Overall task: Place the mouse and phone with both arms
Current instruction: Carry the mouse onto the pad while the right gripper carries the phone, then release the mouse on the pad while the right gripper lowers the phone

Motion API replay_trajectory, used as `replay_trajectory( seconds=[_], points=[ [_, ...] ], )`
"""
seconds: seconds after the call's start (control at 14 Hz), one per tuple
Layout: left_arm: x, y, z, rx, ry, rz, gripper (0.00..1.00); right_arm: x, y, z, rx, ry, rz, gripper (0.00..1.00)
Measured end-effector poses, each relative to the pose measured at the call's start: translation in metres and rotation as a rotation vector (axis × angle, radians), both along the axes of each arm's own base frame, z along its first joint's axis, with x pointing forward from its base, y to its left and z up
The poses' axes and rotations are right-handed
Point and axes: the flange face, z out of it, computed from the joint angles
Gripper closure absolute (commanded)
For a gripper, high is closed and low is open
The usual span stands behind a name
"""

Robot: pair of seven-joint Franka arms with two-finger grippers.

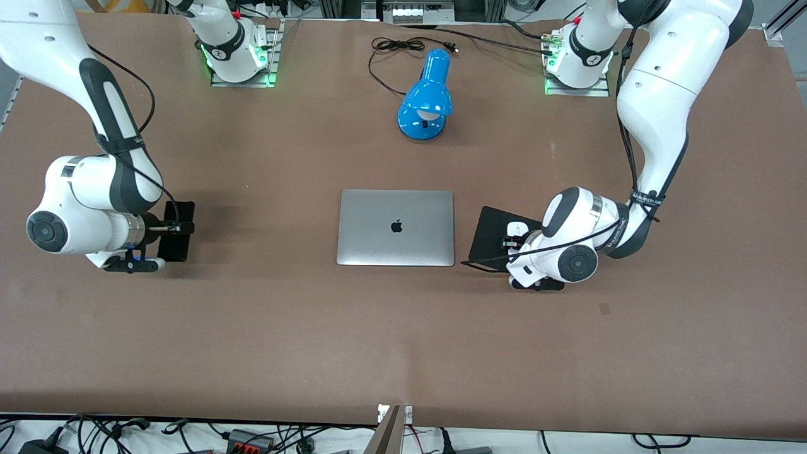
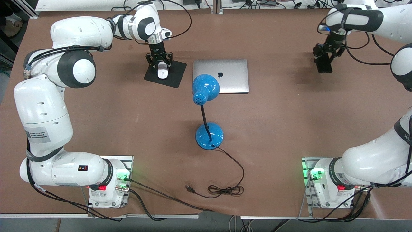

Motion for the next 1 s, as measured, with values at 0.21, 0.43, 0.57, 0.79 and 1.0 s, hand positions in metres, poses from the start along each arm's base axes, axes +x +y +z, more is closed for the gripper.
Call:
replay_trajectory(
  seconds=[0.21, 0.43, 0.57, 0.79, 1.0],
  points=[
    [0.007, 0.011, 0.009, 0.001, -0.006, 0.016, 0.00, 0.005, 0.067, 0.002, 0.035, -0.027, 0.014, 0.71],
    [0.016, 0.038, 0.056, 0.027, 0.007, 0.039, 0.00, 0.001, 0.146, -0.013, 0.008, -0.060, -0.001, 0.71],
    [0.019, 0.054, 0.113, 0.047, -0.021, 0.050, 0.00, -0.007, 0.192, -0.023, -0.012, -0.075, 0.032, 0.70],
    [0.011, 0.059, 0.218, 0.073, -0.123, 0.048, 0.00, -0.019, 0.234, -0.029, -0.049, -0.083, 0.068, 0.70],
    [-0.011, 0.081, 0.320, 0.103, -0.235, 0.081, 0.00, -0.027, 0.256, -0.040, -0.056, -0.075, 0.081, 0.70]
  ],
)
